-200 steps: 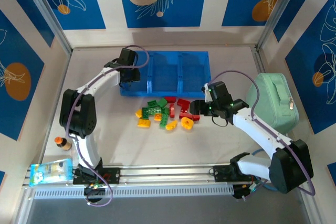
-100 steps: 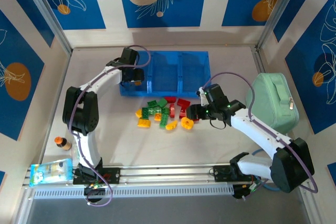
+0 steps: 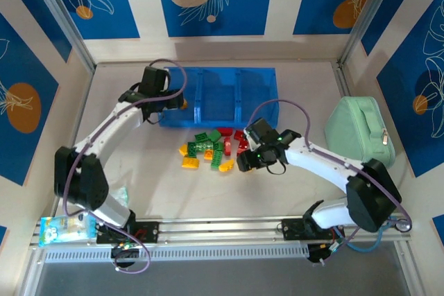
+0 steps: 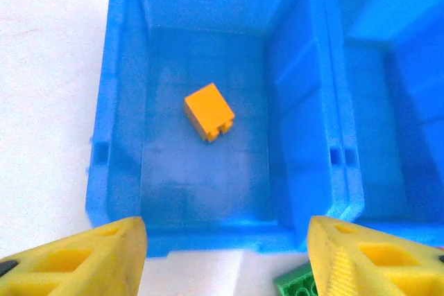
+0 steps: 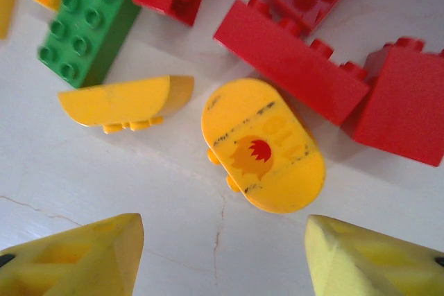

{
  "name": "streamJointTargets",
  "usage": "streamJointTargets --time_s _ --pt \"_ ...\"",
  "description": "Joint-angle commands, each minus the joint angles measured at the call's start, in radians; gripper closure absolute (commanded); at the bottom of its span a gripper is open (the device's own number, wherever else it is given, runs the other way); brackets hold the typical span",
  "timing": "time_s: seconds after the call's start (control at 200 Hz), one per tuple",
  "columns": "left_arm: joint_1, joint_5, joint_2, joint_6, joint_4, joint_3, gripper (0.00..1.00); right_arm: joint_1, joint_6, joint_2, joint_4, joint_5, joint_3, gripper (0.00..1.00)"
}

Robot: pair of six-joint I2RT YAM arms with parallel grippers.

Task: Sort the legos into containers by color
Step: Pick up the lego from the bottom-center of the table.

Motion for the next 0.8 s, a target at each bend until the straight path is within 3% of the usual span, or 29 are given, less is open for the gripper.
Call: streamJointTargets --time_s 0.0,0.36,0.555,0.795 --pt "-0.015 0.011 -0.071 -0.019 0.007 -0.106 0.38 0.045 0.011 0.062 -0.076 0.092 0.05 0.37" --pt "-0.016 -0.028 -0.341 -0.069 -0.013 -0.45 0.38 0.09 0.035 0.203 -0.14 0.252 0.158 0.35" --pt "-0.017 -0.036 -0.451 -0.105 -0.008 -0.563 0.38 0.091 0.033 0.243 -0.113 0.242 0.159 0.33" --pt "-0.015 -0.02 -0.441 -0.119 -0.002 -0.573 0.38 0.088 0.045 0.288 -0.073 0.193 0.159 0.35"
